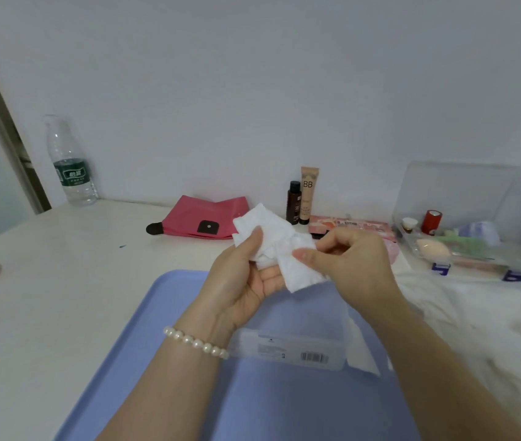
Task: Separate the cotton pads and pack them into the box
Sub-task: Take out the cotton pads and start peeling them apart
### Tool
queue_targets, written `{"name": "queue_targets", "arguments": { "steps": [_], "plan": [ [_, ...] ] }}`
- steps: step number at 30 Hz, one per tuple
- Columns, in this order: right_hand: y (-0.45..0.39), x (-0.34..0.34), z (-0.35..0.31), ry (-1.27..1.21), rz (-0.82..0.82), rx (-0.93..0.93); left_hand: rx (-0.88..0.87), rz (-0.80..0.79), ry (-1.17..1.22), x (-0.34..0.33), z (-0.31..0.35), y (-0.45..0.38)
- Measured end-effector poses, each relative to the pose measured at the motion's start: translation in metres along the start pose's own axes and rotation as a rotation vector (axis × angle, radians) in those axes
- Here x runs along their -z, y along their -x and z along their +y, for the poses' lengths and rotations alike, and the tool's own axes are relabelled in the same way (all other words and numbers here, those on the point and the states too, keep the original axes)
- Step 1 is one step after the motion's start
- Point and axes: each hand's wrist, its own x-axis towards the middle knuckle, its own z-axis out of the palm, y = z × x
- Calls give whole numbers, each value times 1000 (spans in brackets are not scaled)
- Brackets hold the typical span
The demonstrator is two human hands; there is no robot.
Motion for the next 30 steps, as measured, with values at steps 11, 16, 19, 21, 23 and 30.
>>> {"name": "queue_targets", "arguments": {
  "steps": [11,16,19,21,23,30],
  "plan": [
    [-7,33,-17,-789,-197,-263,-19,8,-126,-4,-7,4],
    [-3,11,-8,-563,-257,-217,-92,-55,-272,-7,-10,6],
    [-3,6,-5,-504,-182,-192,-102,-60,-281,-6,-10,6],
    [-1,4,-4,-446,-132,-169,-52,-92,-245,-6,-9,6],
    [0,3,-3,-426,-112,-146,-10,-110,-230,-5,-7,7],
    [1,-2,-3,-443,-64,-100,-26,-131,-232,-6,-8,7]
  ]
}}
